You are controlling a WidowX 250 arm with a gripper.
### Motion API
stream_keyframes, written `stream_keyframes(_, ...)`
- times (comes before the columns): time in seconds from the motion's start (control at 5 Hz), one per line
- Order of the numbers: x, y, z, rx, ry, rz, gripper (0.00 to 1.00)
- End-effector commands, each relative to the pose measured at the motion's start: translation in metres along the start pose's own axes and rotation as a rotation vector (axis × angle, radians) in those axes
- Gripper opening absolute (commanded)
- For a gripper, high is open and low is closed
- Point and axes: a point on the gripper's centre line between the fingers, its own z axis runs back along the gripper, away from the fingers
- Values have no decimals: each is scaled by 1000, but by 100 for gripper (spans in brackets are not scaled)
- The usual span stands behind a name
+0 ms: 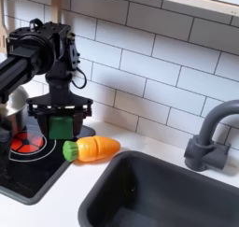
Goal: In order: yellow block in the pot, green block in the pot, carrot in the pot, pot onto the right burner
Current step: 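Put the green block in the pot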
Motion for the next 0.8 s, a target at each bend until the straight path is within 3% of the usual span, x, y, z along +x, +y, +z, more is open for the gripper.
stream_keyframes(0.0,0,-4,25,-20,-47,-9,0)
stream_keyframes(0.4,1,8,71,-63,-139,37,0)
stream_keyframes(0.6,5,33,85,-54,-166,94,0)
